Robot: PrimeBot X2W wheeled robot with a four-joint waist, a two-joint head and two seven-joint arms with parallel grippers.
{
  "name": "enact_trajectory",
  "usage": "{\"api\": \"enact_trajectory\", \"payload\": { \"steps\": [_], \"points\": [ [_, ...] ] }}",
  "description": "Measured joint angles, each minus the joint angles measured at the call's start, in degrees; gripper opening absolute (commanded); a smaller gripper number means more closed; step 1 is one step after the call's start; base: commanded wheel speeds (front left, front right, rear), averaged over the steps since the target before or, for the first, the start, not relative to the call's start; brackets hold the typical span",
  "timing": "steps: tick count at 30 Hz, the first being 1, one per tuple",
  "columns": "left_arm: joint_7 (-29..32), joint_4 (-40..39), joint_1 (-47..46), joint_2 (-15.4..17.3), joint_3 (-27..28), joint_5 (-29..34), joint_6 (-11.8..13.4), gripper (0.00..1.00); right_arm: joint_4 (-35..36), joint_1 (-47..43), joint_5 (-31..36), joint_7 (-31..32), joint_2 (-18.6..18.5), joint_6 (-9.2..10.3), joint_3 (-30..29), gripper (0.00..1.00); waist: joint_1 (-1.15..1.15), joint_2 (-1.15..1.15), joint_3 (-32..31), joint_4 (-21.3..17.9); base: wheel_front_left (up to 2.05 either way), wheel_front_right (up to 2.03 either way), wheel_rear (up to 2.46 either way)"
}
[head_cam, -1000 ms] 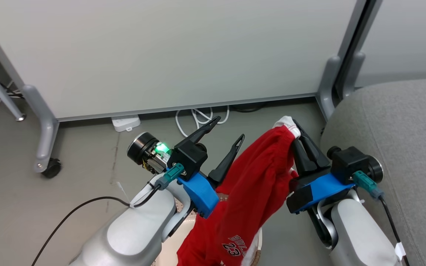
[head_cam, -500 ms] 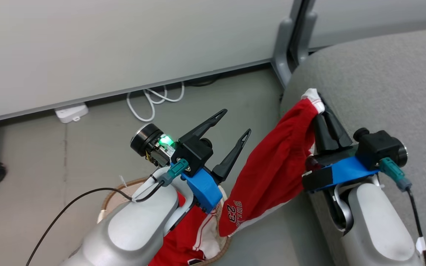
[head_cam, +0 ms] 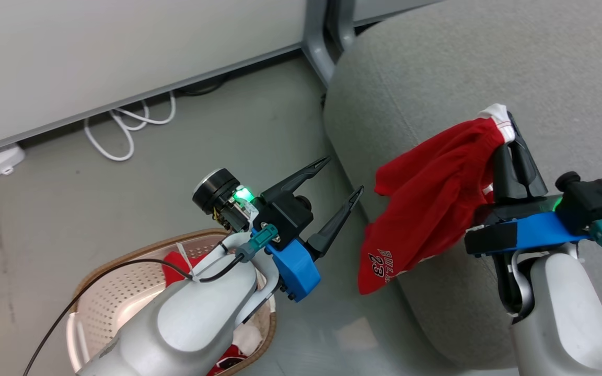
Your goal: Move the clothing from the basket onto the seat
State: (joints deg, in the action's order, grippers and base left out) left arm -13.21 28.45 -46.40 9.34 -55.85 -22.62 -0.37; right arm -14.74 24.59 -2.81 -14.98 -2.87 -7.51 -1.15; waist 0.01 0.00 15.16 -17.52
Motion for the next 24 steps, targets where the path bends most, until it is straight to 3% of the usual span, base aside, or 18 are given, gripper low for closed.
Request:
{"api": "enact_trajectory", "payload": {
  "steps": [12, 24],
  "points": [
    [0.7, -0.2, -1.3, -0.1, -1.7, 0.5, -0.6, 1.00, 1.5, -1.6, -1.9, 0.0, 0.0, 0.00, -3.3, 0.00, 0.00, 0.00, 4.5, -6.5, 0.00, 0.00, 0.00],
    [0.6, -1.0, -2.4, 0.8, -1.9, 0.5, -0.4, 1.00, 2.3, -0.2, -2.0, 0.0, 0.0, 0.00, -3.6, 0.00, 0.00, 0.00, 6.9, -6.4, 0.00, 0.00, 0.00]
  ]
}}
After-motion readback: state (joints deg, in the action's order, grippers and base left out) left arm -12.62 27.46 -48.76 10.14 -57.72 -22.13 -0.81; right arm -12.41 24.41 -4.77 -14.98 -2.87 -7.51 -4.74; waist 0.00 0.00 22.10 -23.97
